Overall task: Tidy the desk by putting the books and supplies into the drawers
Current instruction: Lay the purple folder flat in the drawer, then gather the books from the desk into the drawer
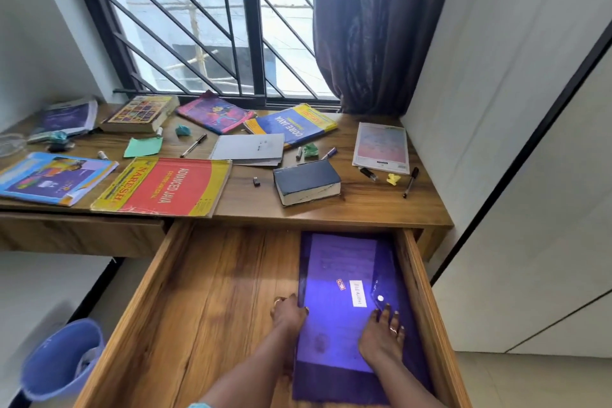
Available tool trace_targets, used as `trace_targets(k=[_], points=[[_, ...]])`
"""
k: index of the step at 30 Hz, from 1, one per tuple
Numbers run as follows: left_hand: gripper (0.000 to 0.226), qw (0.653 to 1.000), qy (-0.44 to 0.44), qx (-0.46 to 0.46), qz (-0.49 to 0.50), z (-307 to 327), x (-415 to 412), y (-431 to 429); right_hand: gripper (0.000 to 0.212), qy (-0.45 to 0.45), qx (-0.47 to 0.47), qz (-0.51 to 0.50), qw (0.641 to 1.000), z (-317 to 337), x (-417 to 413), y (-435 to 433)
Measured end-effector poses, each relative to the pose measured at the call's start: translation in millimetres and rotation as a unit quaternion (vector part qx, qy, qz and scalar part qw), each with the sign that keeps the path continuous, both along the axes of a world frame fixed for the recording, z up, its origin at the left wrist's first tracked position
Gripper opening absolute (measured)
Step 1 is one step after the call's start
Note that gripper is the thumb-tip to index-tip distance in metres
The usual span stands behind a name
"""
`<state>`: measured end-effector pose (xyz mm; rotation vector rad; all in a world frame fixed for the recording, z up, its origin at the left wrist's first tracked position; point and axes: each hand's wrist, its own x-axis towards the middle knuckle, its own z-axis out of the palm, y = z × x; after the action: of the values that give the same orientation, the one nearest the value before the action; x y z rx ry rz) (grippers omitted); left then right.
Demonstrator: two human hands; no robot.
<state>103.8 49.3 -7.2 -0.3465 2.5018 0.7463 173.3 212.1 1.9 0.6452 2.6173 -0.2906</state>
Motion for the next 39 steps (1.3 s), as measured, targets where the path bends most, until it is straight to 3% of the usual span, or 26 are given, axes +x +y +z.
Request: trace_targets(k=[10,16,19,23,28,31,34,39], points=[[0.051,0.975,0.054,0.114,0.185,57,-32,-98,0.048,0.0,-0.064,0.021,0.998,35,-50,-76],[0.052,0.938,0.087,0.172,0.287,84,-69,-161,0.046,0.016,-0.169,0.027,0.985,67,-103,-147],[0.054,0.889,0.074,0.268,0.364,97,-87,-176,0.041,0.037,-0.218,0.032,0.975,83,-126,-178],[0.057,0.783,0.089,0.413,0.457,108,-113,-182,0.047,0.052,-0.321,0.033,0.945,91,-169,-206],[0.054,0.693,0.149,0.475,0.521,118,-146,-182,0.041,0.055,-0.453,-0.023,0.89,95,-208,-221],[0.04,0.653,0.157,0.498,0.549,105,-170,-196,0.018,0.035,-0.543,-0.061,0.837,88,-223,-228],[0.03,0.644,0.134,0.503,0.56,108,-178,-203,0.014,0.016,-0.592,-0.06,0.803,83,-228,-232],[0.006,0.705,0.085,0.455,0.537,112,-181,-213,0.007,0.005,-0.666,-0.082,0.741,83,-230,-240]])
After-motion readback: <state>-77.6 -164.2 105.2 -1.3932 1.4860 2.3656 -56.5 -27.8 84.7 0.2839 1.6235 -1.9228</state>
